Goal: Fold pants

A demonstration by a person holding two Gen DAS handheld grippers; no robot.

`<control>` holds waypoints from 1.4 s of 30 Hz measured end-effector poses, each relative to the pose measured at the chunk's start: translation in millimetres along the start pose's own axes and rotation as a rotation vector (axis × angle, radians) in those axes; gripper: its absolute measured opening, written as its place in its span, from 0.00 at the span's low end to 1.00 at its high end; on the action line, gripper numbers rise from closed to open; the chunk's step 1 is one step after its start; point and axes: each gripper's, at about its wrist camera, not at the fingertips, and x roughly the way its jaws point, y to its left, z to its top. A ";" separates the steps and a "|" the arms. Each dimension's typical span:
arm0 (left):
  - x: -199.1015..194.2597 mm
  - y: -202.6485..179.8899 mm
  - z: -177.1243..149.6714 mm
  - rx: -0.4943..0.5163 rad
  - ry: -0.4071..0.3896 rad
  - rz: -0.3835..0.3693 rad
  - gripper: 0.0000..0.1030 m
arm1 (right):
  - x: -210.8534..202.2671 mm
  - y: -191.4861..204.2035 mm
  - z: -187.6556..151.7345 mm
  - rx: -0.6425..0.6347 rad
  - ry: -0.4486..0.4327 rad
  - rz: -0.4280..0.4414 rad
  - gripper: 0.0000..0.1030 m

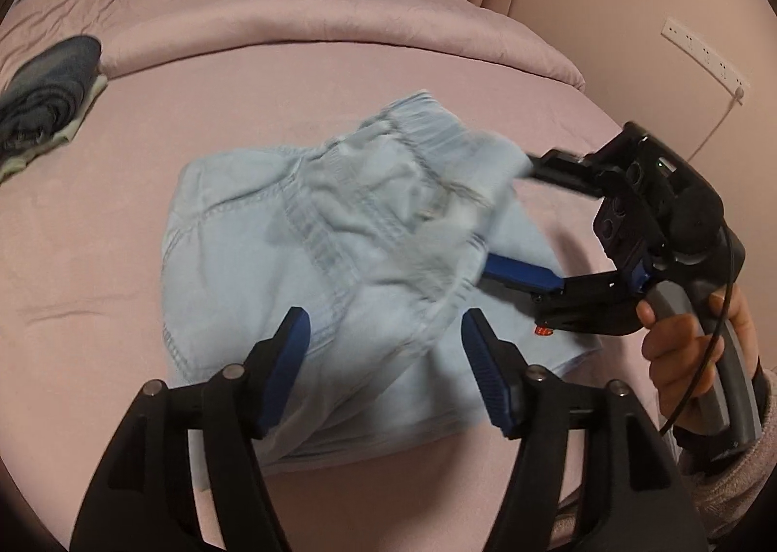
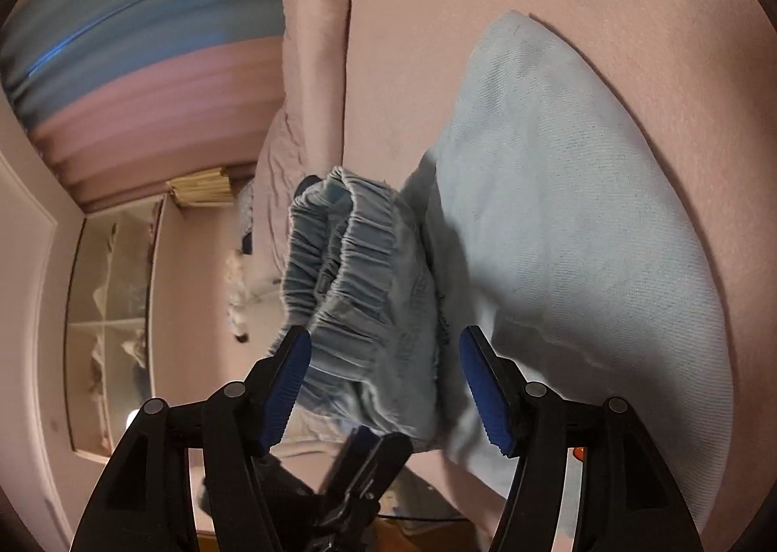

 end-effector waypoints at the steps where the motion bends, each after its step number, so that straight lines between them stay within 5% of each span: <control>1: -2.1 4.0 -2.6 -0.015 0.001 -0.012 0.64 | -6.0 -0.6 -0.7 0.010 0.002 0.017 0.66; 7: -28.1 31.3 -19.2 -0.123 -0.022 -0.057 0.65 | -2.5 5.0 -3.2 0.014 0.018 0.002 0.71; 13: -46.7 59.2 -31.3 -0.220 -0.050 0.003 0.67 | 34.6 42.2 -6.6 -0.177 0.067 -0.278 0.71; 17: -53.6 83.2 -39.9 -0.295 -0.049 0.054 0.67 | 56.6 61.7 -13.9 -0.343 0.064 -0.452 0.40; 18: -55.7 87.0 -41.8 -0.311 -0.050 0.065 0.67 | 58.2 65.9 -14.6 -0.375 0.055 -0.471 0.38; 29: -54.9 97.4 -45.4 -0.344 -0.045 0.084 0.67 | -7.1 119.2 -30.4 -0.577 -0.119 -0.469 0.32; 39: -34.5 77.4 -29.1 -0.288 -0.001 0.056 0.67 | -22.4 51.7 -21.4 -0.460 -0.128 -0.617 0.32; 42: -31.7 73.8 -23.4 -0.266 0.007 0.066 0.67 | -23.9 40.3 -15.4 -0.406 -0.118 -0.588 0.32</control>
